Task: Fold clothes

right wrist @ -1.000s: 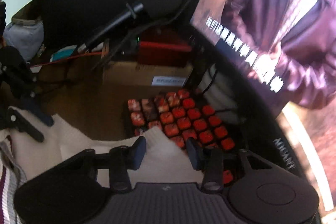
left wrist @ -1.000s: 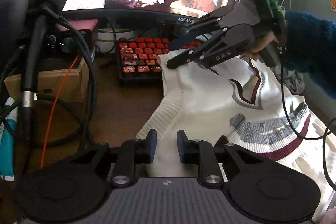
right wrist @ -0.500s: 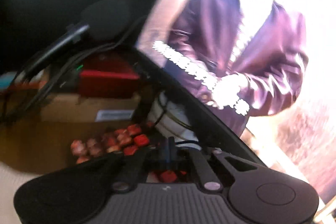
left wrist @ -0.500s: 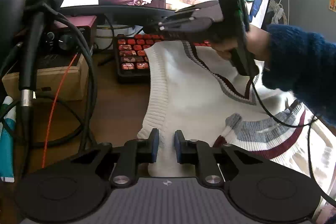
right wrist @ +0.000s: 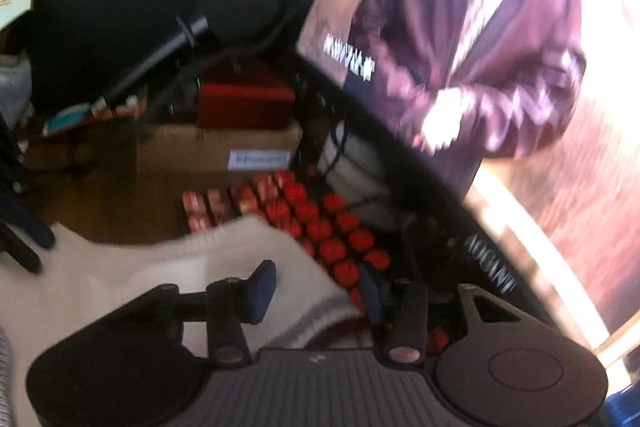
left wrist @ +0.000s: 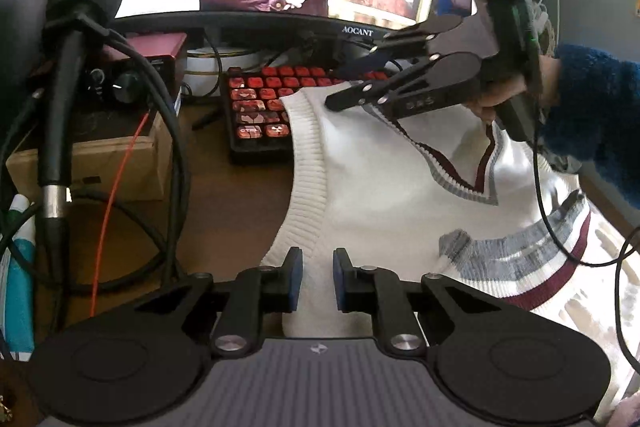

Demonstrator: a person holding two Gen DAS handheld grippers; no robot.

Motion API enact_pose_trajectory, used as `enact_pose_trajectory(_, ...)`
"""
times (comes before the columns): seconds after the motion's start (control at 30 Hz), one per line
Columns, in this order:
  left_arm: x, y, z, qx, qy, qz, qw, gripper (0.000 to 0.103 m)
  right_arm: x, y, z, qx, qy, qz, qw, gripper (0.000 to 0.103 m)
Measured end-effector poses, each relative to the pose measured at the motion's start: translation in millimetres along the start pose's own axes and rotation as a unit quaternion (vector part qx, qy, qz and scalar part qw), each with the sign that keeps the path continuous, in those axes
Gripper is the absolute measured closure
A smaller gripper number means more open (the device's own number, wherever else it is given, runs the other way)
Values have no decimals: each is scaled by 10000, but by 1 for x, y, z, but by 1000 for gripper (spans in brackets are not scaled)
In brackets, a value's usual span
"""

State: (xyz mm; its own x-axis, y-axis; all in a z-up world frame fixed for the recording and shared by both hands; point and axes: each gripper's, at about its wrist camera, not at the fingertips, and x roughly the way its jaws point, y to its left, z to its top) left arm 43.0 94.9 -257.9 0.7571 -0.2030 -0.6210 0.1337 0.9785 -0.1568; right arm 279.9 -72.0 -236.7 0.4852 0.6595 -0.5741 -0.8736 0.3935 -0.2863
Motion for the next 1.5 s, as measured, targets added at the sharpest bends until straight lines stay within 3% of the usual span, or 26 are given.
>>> enact_pose_trajectory(0.07,0,-3,0,112,23,63,9999,86,3,-3,-2,286,-87,180,9994,84)
enact_pose_trajectory(0.1,0,-3,-1,130,26,80,9999,86,4,1,1,224,-147,67,9996,96)
enact_pose_trajectory(0.3,-1,-2,2,143,46,327,9994,86,21,23,18,-104,-444,-617,9971,97)
enact_pose_trajectory(0.4,-1,-2,2,183,45,372,9991,86,22,16,20,-70,-471,-984,9940,92)
enact_pose_trajectory(0.57,-16,-7,14,175,-153,224,9995,86,-46,-30,21,994,-1007,-1027,9846,89)
enact_pose_trajectory(0.63,-22,-8,19,172,-232,164,9994,86,-82,-53,13,1404,-1069,-939,9798,72)
enact_pose_trajectory(0.73,-30,-11,26,167,-351,75,9992,86,-123,-73,-12,1557,-904,-1077,9778,68)
enact_pose_trajectory(0.83,-39,-14,33,166,-469,-24,9988,86,-146,-80,-43,1322,-364,-1349,9813,68)
enact_pose_trajectory(1.0,-29,-51,38,541,-339,-1082,9921,83,-149,-88,-96,1442,381,-1674,9745,69)
enact_pose_trajectory(1.2,14,-85,27,516,260,-1875,9806,83,-120,-95,-111,1703,146,-1325,9763,68)
enact_pose_trajectory(1.27,22,-90,22,474,450,-1980,9780,83,-114,-99,-111,1796,139,-1123,9772,71)
enact_pose_trajectory(1.3,24,-92,19,474,521,-1993,9774,83,-114,-102,-111,1885,113,-986,9770,79)
enact_pose_trajectory(1.37,26,-94,14,486,606,-1879,9791,83,-118,-103,-112,1937,112,-909,9768,82)
enact_pose_trajectory(1.4,26,-93,13,450,598,-1896,9790,83,-119,-103,-112,1939,150,-681,9785,100)
enact_pose_trajectory(1.5,26,-89,11,333,615,-1970,9779,83,-121,-90,-112,1651,223,-794,9828,100)
